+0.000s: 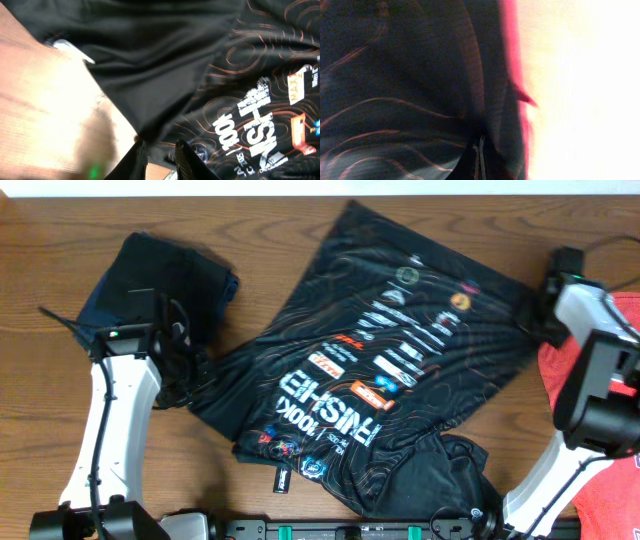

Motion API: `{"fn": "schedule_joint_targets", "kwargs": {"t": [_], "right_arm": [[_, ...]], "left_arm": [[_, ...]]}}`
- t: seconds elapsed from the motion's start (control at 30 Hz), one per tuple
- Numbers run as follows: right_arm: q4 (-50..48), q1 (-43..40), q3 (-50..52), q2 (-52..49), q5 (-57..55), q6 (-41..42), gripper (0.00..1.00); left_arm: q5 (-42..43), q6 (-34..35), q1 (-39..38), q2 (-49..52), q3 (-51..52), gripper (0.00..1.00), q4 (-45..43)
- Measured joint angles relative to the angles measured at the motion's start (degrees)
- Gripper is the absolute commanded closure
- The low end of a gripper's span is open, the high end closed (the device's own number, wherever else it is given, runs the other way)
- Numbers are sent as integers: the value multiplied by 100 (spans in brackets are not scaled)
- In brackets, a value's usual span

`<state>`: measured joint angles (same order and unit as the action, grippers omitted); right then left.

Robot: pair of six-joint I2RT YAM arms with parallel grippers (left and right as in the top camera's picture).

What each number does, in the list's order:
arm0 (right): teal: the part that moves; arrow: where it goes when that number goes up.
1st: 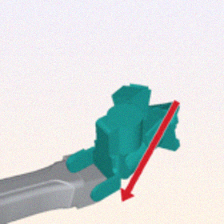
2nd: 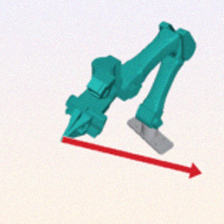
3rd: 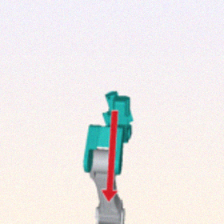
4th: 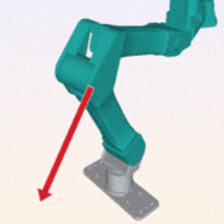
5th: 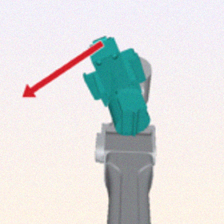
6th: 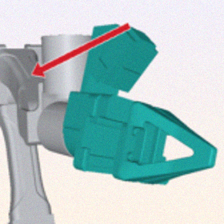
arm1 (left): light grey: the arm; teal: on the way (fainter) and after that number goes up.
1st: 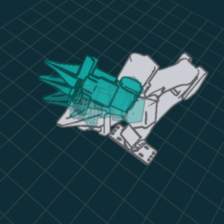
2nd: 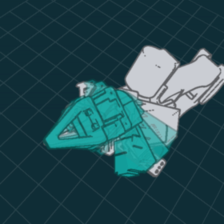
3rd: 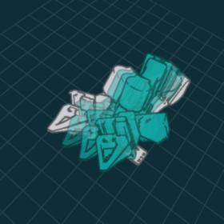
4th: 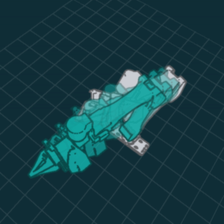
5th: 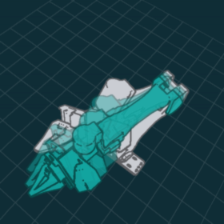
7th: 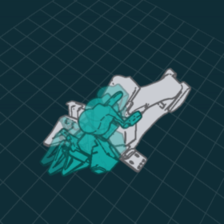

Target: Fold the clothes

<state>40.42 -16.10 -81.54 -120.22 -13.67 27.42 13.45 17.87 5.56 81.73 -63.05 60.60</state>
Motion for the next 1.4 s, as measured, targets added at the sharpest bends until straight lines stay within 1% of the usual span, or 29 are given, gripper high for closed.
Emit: {"fn": "schedule_joint_targets", "kwargs": {"t": [0.03,0.1,0.17,0.23,0.3,0.37,0.4,0.43,0.53,0.63,0.7,0.8,0.97,1.07,1.17,1.27,1.33,1.4], "right_arm": [[247,-142,44,42,-125,90,99],[715,-490,157,144,-365,343,99],[844,-643,212,223,-424,470,99],[855,-782,249,402,-413,546,99],[695,-839,258,717,-249,442,93],[463,-839,264,1102,94,136,87],[337,-835,262,1320,343,-55,84],[199,-817,262,1596,651,-271,82],[63,-745,251,2321,1521,-732,81],[81,-581,247,2861,2194,-946,84],[94,-385,240,3047,2568,-1060,85],[227,-31,243,3051,2889,-1228,88],[317,520,243,2975,3112,-1491,88],[302,748,243,2975,3178,-1556,87],[227,929,243,2968,3198,-1598,88],[-59,1161,243,2876,3193,-1615,88],[-417,1353,243,2680,3187,-1609,89],[-785,1537,243,2382,3167,-1550,91]], "left_arm": [[11,-15,-81,0,0,77,-63],[22,-31,-304,0,0,73,-173],[31,-46,-538,0,0,71,-227],[33,-109,-811,0,0,70,-260],[33,-146,-1086,2,0,70,-269],[33,-155,-1303,4,0,70,-352],[33,-162,-1384,22,2,71,-428],[33,-162,-1449,52,4,77,-516],[33,-101,-1574,293,57,89,-822],[28,-70,-1622,734,133,94,-981],[-4,-37,-1624,1080,168,94,-1088],[-140,-11,-1624,1611,173,94,-1357],[-466,-9,-1624,2295,175,94,-1825],[-846,-7,-1624,2382,155,94,-1965],[-1467,-9,-1609,2393,155,94,-2076],[-2072,-7,-1451,2439,149,94,-2098],[-2205,-7,-1233,2474,118,94,-2006],[-2179,-17,-1036,2496,79,90,-1906]]}}
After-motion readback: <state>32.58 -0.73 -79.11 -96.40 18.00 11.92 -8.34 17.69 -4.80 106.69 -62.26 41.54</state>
